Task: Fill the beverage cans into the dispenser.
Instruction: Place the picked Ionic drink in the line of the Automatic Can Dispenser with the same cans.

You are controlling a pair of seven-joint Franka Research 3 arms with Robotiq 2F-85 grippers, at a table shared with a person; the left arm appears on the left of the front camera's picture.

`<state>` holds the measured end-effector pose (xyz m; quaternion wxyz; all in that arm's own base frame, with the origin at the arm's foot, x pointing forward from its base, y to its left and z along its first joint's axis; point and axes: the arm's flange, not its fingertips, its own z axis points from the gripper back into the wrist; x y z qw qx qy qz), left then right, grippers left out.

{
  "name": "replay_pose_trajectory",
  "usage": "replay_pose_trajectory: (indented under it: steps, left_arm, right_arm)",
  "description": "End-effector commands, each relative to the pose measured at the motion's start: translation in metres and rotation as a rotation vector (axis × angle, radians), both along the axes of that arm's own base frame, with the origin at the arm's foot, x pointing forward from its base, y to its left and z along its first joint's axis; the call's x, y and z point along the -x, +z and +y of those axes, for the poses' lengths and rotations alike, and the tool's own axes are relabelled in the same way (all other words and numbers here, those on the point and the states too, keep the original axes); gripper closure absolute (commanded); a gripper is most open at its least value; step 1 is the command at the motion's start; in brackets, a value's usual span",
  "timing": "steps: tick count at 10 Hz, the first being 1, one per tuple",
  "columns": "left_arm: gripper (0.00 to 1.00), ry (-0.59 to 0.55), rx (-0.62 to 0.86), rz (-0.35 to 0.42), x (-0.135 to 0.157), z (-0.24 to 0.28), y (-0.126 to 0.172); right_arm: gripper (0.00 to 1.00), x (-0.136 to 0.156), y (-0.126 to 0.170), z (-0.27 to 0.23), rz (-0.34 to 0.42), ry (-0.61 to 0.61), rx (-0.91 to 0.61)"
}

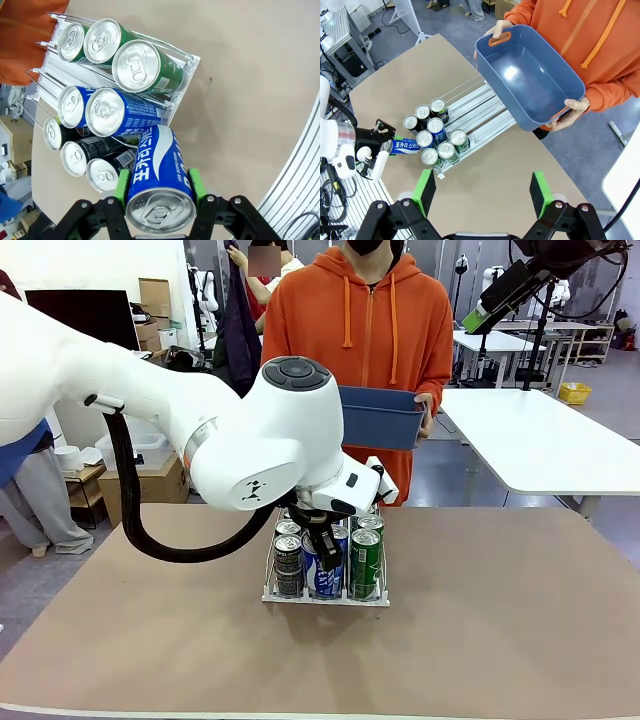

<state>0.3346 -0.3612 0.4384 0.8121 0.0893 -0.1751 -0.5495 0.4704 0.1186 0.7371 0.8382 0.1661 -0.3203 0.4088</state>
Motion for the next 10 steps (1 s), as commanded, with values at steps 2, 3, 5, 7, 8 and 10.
replay_pose_trajectory:
  steps: [2, 3, 5, 7, 8, 10]
  left_arm:
    - [0.43, -0.019, 0.069, -0.026, -0.02, 0.001, -0.013]
    - [0.43, -0.018, 0.079, -0.036, -0.027, -0.001, -0.016]
    - [0.43, -0.003, 0.08, -0.057, -0.038, 0.0, -0.018]
    - [0.43, 0.018, 0.072, -0.085, -0.05, 0.004, -0.016]
    - [0.43, 0.024, 0.067, -0.098, -0.055, 0.006, -0.014]
    - [0.43, 0.025, 0.065, -0.108, -0.066, 0.005, -0.011]
  right_arm:
    - [0.0, 0.0, -0.001, 0.0, 0.0, 0.002, 0.003]
    - [0.0, 0.0, -0.001, 0.0, 0.0, 0.002, 0.003]
    - [0.0, 0.0, -0.001, 0.0, 0.0, 0.002, 0.003]
    - [0.0, 0.0, -0.001, 0.0, 0.0, 0.002, 0.003]
    - [0.0, 0.0, -0.001, 0.0, 0.0, 0.002, 0.003]
    - [0.0, 0.0, -0.001, 0.0, 0.0, 0.002, 0.003]
